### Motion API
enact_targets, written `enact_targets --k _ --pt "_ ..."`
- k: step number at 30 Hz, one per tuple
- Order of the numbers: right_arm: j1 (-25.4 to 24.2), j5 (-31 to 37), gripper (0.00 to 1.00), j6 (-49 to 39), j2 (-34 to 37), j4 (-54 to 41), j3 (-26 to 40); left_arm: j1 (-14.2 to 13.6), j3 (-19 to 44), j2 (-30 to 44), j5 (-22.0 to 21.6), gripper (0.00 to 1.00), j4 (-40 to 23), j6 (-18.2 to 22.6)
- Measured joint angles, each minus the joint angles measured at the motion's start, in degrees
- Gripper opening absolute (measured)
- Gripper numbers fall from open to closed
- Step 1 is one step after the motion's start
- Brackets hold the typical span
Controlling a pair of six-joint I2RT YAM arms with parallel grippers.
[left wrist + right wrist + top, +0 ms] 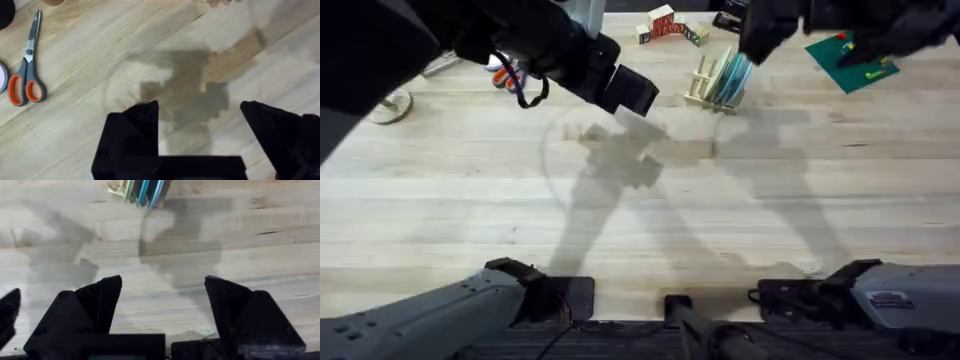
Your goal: Pick up the plates from the table one by one and place each into a slot on the dish rack.
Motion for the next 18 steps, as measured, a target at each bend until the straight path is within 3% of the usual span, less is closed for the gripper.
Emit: enact_targets --k 11,18 --pt "2.5 -3.2 0.996 -1.41 -14.47 14.66 -24.81 0.0 0.0 0.02 0.0 0.994 -0.83 0.0" --pt "2.5 -5.69 0.996 -3.95 -18.11 15.68 -28.07 0.0 0.0 0.02 0.0 0.994 -1.25 0.0"
